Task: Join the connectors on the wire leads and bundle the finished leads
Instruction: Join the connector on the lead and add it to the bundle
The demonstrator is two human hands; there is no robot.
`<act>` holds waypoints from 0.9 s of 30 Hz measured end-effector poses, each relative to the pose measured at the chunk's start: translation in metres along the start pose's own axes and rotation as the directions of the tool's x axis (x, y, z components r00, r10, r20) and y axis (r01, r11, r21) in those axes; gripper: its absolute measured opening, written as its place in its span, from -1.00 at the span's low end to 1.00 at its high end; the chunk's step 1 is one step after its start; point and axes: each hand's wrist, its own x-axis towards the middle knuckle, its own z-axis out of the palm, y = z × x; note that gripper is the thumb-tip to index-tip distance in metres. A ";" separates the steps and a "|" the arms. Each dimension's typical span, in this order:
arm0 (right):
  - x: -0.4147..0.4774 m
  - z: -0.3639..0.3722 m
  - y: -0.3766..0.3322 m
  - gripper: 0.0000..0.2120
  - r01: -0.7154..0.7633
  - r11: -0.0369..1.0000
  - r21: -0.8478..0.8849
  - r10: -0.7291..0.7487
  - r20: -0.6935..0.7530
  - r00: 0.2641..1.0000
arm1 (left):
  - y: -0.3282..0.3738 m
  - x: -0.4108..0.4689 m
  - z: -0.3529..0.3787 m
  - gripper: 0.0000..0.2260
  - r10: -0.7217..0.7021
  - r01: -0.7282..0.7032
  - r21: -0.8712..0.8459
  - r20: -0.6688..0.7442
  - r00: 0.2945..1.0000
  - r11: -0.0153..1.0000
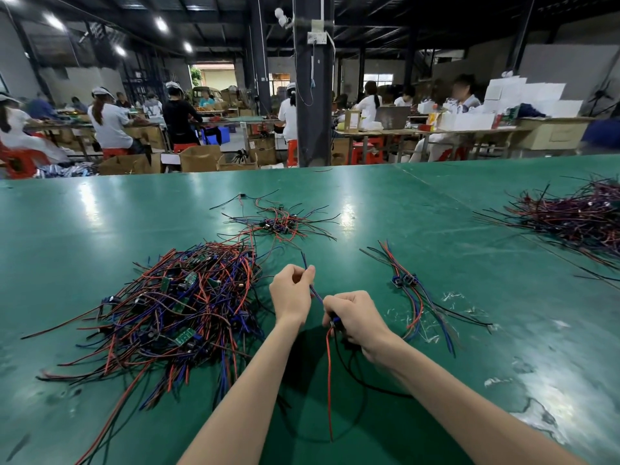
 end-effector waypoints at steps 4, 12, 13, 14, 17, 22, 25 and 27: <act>-0.001 0.001 0.000 -0.77 0.007 1.000 -0.008 -0.007 -0.010 1.000 | -0.001 0.000 -0.004 -0.83 0.023 -0.023 -0.005 0.009 1.000 1.000; 0.001 0.008 0.002 -0.71 0.083 0.987 -0.138 -0.080 0.025 0.996 | -0.016 0.016 -0.032 -0.84 0.047 -0.073 0.293 0.094 0.994 0.953; 0.002 0.009 0.002 -0.71 0.093 0.983 -0.160 -0.090 0.029 0.996 | -0.017 0.017 -0.035 -0.84 0.047 -0.075 0.298 0.098 0.994 0.952; 0.002 0.010 0.001 -0.73 0.101 0.979 -0.175 -0.097 0.030 0.995 | -0.018 0.018 -0.037 -0.84 0.050 -0.077 0.302 0.097 0.994 0.950; 0.001 0.011 0.000 -0.76 0.109 0.974 -0.196 -0.104 0.034 0.994 | -0.021 0.020 -0.039 -0.84 0.055 -0.080 0.334 0.083 0.995 0.939; 0.003 0.014 -0.003 -0.76 0.130 0.958 -0.256 -0.118 0.062 0.991 | -0.027 0.026 -0.052 -0.82 0.068 -0.097 0.407 0.086 0.994 0.908; 0.003 0.018 -0.006 -0.80 0.144 0.947 -0.287 -0.128 0.074 0.989 | -0.031 0.030 -0.062 -0.81 0.065 -0.088 0.419 0.068 0.996 0.904; 0.001 0.020 -0.007 -0.80 0.146 0.943 -0.298 -0.128 0.080 0.989 | -0.030 0.028 -0.065 -0.82 0.080 -0.087 0.365 0.034 0.996 0.927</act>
